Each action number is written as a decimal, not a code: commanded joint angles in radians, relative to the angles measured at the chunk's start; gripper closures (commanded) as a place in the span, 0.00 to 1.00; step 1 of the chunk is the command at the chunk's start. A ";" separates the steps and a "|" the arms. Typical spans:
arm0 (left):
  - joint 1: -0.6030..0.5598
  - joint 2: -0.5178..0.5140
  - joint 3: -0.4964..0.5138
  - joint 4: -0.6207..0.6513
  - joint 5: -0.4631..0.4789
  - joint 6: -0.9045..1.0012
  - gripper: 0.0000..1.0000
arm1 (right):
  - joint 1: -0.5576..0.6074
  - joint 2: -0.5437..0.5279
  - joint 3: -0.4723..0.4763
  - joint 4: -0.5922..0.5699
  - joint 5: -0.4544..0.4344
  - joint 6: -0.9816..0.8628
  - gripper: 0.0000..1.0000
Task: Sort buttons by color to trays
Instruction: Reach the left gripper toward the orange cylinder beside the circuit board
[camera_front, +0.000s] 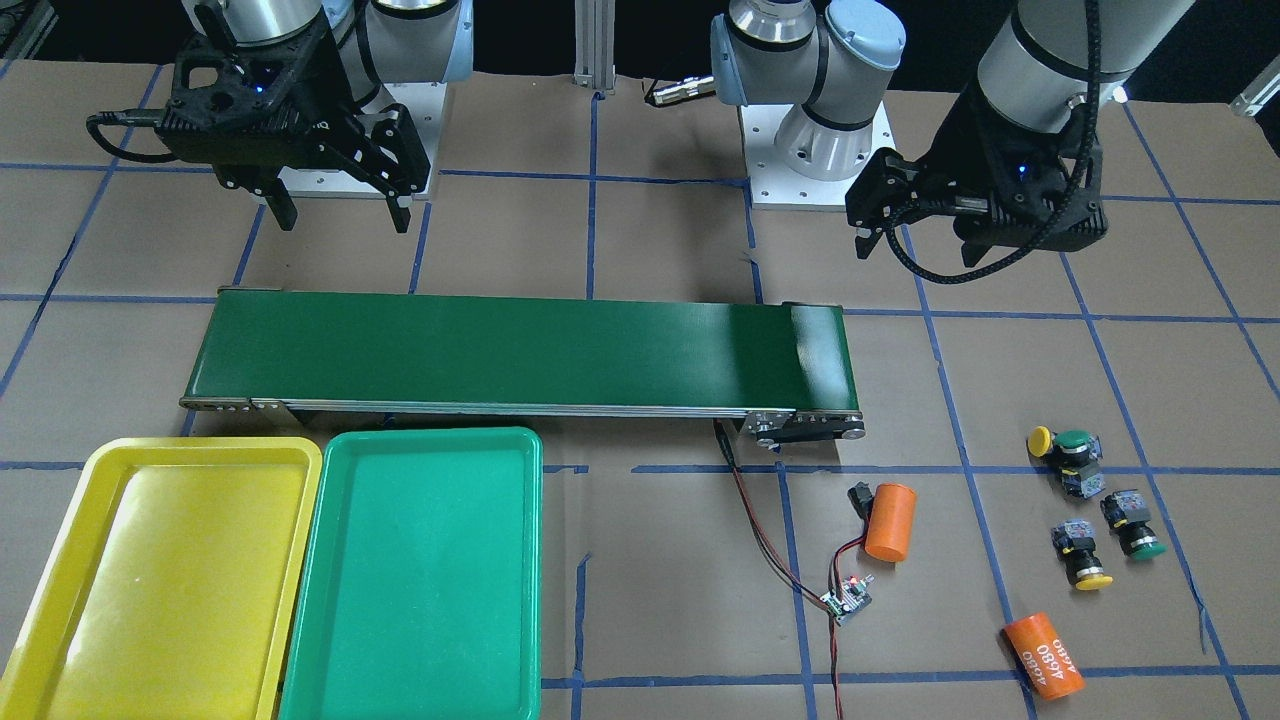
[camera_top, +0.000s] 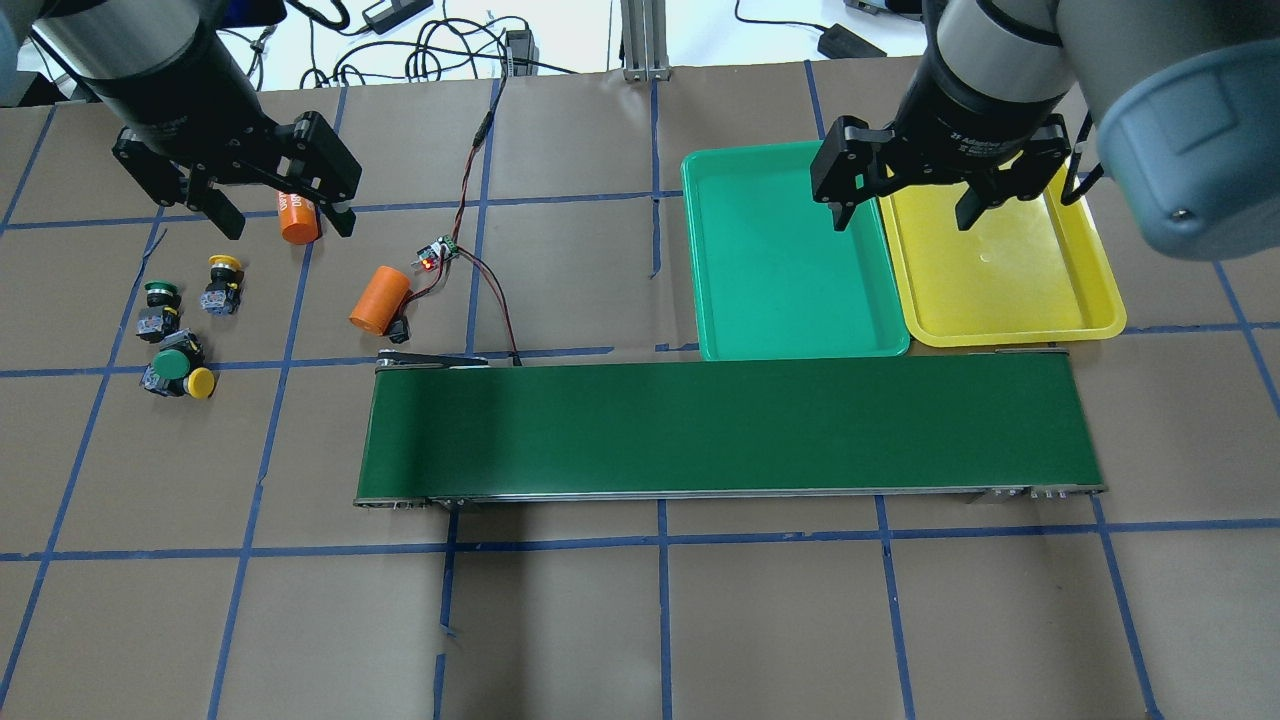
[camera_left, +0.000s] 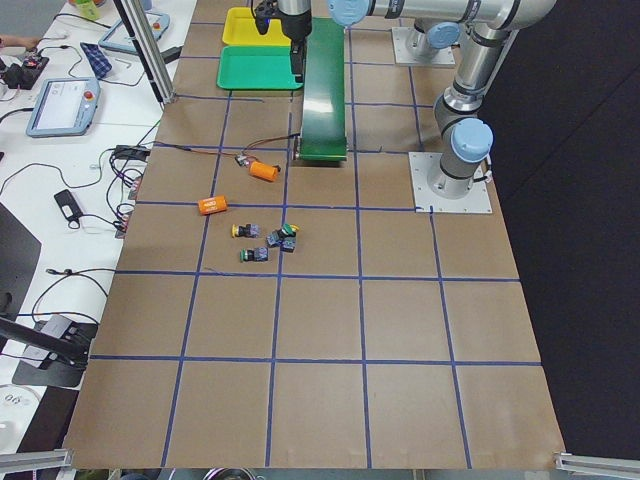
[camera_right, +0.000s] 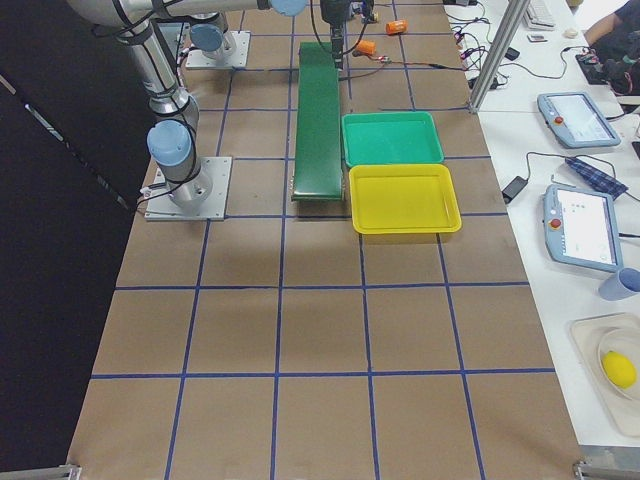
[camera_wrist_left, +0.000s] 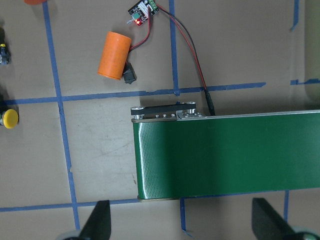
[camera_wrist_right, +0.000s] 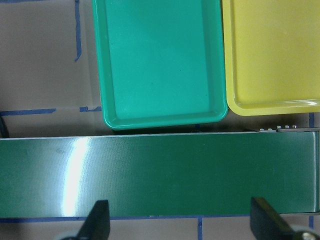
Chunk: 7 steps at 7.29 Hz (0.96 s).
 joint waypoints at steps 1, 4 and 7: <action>0.011 -0.017 0.030 -0.012 0.008 0.001 0.00 | 0.000 0.000 0.000 0.000 0.000 0.000 0.00; 0.098 -0.228 0.026 0.219 0.002 0.119 0.00 | 0.000 0.000 0.000 0.000 0.000 0.000 0.00; 0.118 -0.393 -0.078 0.453 -0.053 0.335 0.00 | 0.000 0.000 0.000 0.000 0.000 0.000 0.00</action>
